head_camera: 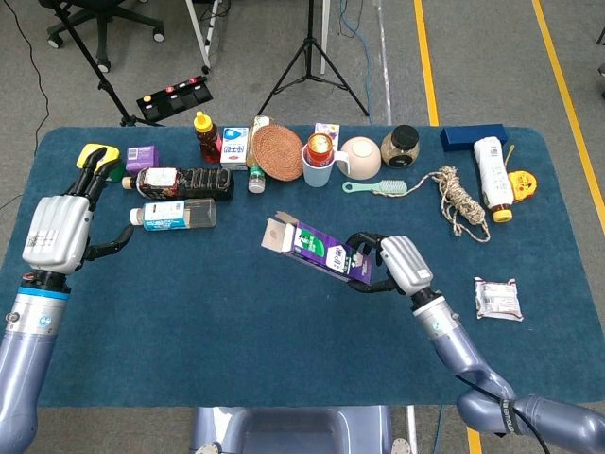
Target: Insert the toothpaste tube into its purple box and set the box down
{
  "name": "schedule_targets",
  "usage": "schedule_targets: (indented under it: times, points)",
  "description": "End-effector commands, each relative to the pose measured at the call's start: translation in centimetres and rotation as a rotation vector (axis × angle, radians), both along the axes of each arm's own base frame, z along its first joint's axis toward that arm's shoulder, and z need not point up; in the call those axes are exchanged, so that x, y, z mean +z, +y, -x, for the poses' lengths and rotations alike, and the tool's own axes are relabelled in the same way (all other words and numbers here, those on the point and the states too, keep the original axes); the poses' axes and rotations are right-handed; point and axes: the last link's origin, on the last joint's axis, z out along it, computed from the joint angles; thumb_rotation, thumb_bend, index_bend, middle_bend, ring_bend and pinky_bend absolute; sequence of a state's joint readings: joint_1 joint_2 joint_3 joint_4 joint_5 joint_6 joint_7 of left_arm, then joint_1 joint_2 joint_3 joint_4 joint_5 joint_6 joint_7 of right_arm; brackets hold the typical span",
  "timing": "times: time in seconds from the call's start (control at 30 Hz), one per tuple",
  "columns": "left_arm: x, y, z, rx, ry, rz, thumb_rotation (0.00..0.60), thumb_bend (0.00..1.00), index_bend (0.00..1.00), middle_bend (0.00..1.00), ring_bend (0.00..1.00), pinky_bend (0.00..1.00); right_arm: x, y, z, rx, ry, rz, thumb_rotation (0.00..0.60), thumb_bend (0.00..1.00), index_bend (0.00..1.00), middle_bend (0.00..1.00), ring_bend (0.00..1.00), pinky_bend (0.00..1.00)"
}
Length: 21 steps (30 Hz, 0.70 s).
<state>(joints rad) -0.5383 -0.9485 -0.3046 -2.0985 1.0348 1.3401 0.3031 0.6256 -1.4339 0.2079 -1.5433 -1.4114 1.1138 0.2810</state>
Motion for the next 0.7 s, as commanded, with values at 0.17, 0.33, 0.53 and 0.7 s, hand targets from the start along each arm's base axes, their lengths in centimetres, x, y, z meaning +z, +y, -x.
schedule_targets:
  times: [0.17, 0.33, 0.53, 0.7]
  points:
    - [-0.1, 0.0, 0.7, 0.011, 0.010, 0.001, 0.600, 0.28, 0.08, 0.04, 0.26, 0.52, -1.3, 0.2, 2.5, 0.043, 0.194, -0.009, 0.600, 0.39, 0.45, 0.53, 0.51, 0.60]
    - [-0.2, -0.1, 1.2, 0.016, 0.019, 0.005, 0.600, 0.28, 0.08, 0.04, 0.26, 0.52, -2.2, 0.3, 3.7, 0.075, 0.290, -0.001, 0.600, 0.39, 0.45, 0.53, 0.51, 0.60]
    - [-0.4, -0.3, 1.8, 0.020, 0.031, 0.014, 0.600, 0.28, 0.08, 0.04, 0.26, 0.52, -2.6, -0.5, 4.4, 0.126, 0.420, 0.052, 0.600, 0.39, 0.45, 0.53, 0.51, 0.60]
    - [-0.6, -0.4, 2.5, 0.028, 0.039, 0.020, 0.600, 0.28, 0.08, 0.04, 0.25, 0.52, -3.3, -1.2, 5.2, 0.137, 0.495, 0.068, 0.600, 0.39, 0.45, 0.53, 0.51, 0.60]
